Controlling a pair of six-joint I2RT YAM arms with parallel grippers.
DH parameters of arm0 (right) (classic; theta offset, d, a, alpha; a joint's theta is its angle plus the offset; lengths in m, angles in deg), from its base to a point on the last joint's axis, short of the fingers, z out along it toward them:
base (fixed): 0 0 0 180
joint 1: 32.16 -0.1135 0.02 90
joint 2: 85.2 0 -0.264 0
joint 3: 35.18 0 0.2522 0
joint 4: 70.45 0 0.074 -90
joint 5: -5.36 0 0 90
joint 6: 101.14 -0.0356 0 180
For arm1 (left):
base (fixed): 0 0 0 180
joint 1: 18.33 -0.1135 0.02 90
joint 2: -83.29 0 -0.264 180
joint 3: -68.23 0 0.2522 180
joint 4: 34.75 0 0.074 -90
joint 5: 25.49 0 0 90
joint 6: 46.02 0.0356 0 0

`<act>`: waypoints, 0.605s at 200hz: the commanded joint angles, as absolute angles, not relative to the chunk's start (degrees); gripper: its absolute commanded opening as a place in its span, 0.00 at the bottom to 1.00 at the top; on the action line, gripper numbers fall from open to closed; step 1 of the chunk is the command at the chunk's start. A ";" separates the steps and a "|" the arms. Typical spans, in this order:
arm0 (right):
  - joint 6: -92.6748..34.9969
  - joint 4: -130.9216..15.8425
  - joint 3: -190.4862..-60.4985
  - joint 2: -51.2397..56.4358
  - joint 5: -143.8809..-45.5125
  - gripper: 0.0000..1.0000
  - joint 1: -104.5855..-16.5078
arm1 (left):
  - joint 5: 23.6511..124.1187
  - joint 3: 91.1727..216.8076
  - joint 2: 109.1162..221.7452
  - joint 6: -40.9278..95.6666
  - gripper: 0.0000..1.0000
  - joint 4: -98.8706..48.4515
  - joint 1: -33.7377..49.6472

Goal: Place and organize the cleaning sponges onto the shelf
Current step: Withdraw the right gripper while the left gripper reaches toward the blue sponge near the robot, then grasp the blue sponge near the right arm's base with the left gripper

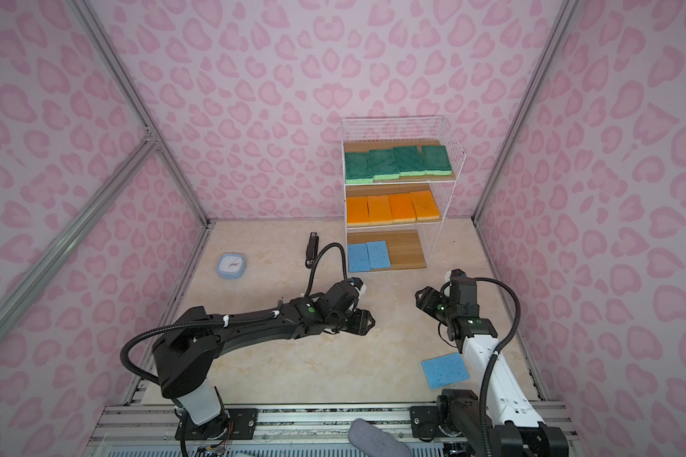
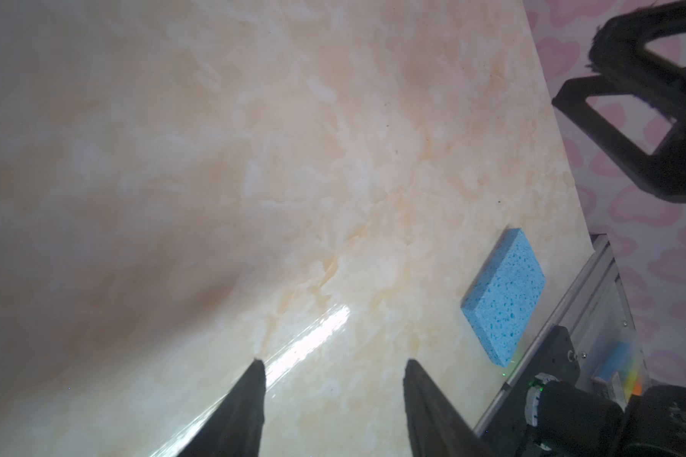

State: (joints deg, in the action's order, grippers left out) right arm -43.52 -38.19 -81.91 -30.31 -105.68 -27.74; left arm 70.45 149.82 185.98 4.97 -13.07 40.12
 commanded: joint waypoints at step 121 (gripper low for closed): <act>-48.69 -39.62 -75.94 -35.32 -118.83 0.66 -6.52 | 72.57 175.27 209.38 9.19 0.56 -10.93 53.08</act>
State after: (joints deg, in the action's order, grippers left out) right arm -47.61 -37.86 -76.62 -34.70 -117.42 -7.30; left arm 73.09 173.23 207.23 6.74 -12.96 51.66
